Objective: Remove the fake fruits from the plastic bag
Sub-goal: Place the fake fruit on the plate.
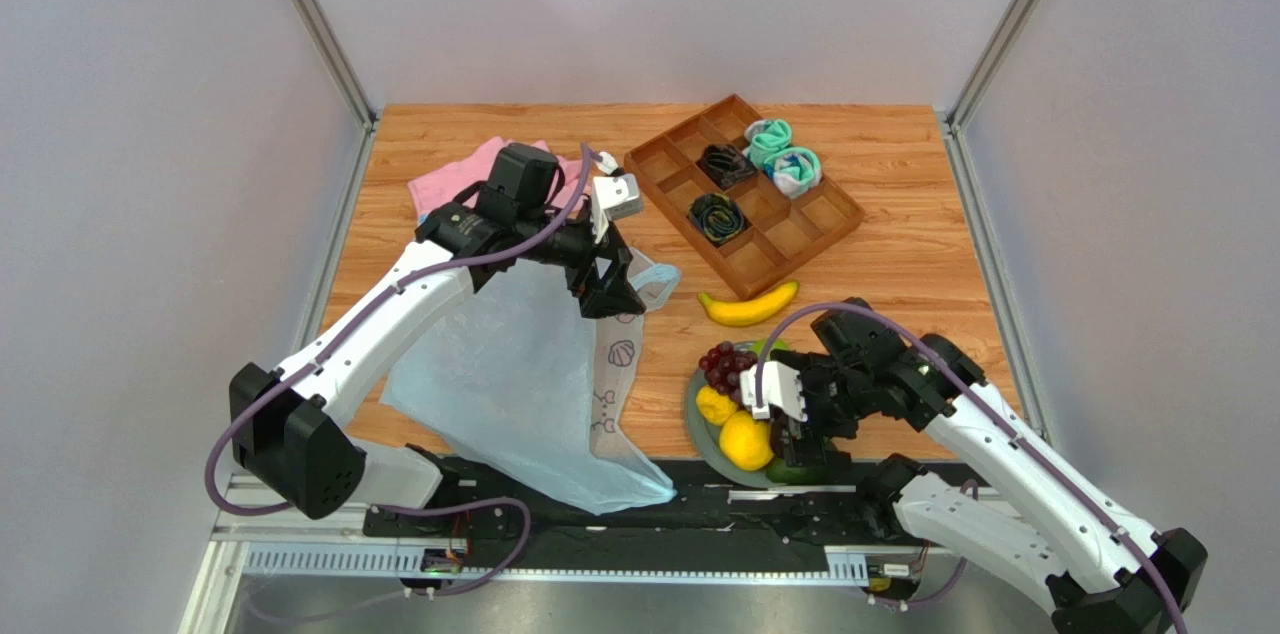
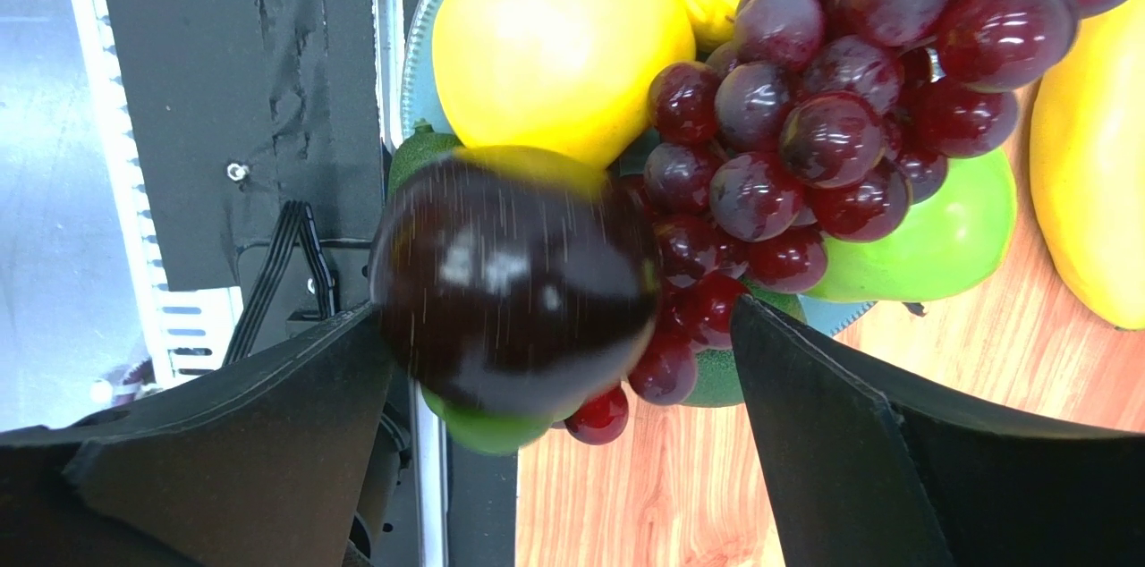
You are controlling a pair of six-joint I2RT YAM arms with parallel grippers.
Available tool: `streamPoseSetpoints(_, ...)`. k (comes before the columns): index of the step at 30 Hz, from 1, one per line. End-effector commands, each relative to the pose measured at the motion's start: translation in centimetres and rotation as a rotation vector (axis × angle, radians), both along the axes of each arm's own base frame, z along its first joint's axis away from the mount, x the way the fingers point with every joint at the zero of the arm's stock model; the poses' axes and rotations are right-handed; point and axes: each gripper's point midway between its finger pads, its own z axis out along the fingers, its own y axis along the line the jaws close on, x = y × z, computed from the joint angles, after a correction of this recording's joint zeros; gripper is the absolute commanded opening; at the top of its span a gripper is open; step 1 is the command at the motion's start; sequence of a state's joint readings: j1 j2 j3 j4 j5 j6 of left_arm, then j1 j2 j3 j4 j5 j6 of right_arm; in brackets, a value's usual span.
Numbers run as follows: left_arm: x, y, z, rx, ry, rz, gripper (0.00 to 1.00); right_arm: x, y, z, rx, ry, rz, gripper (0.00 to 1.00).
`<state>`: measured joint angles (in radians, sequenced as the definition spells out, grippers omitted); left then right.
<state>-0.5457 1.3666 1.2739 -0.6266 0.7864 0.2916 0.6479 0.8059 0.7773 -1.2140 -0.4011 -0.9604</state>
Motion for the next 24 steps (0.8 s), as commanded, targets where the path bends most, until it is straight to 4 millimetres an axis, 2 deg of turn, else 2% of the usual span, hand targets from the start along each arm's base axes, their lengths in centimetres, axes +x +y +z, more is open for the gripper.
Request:
streamPoseSetpoints(1, -0.8, 0.2, 1.4, -0.034, -0.05, -0.033, 0.99, 0.7, 1.1, 1.8, 0.044, -0.01, -0.026, 1.0)
streamPoseSetpoints(13, -1.2, 0.3, 1.3, -0.038, -0.042, -0.043, 0.99, 1.2, 1.3, 1.3, 0.028, 0.023, -0.091, 1.0)
streamPoseSetpoints(19, -1.5, 0.4, 1.1, -0.036, -0.043, -0.048, 0.99, 0.1, -0.3, 1.8, -0.016, 0.005, -0.05, 1.0)
streamPoseSetpoints(24, -1.7, 0.4, 1.1, -0.033, -0.038, -0.057, 0.99, 0.6, -1.5, 2.6, -0.026, -0.108, -0.035, 1.0)
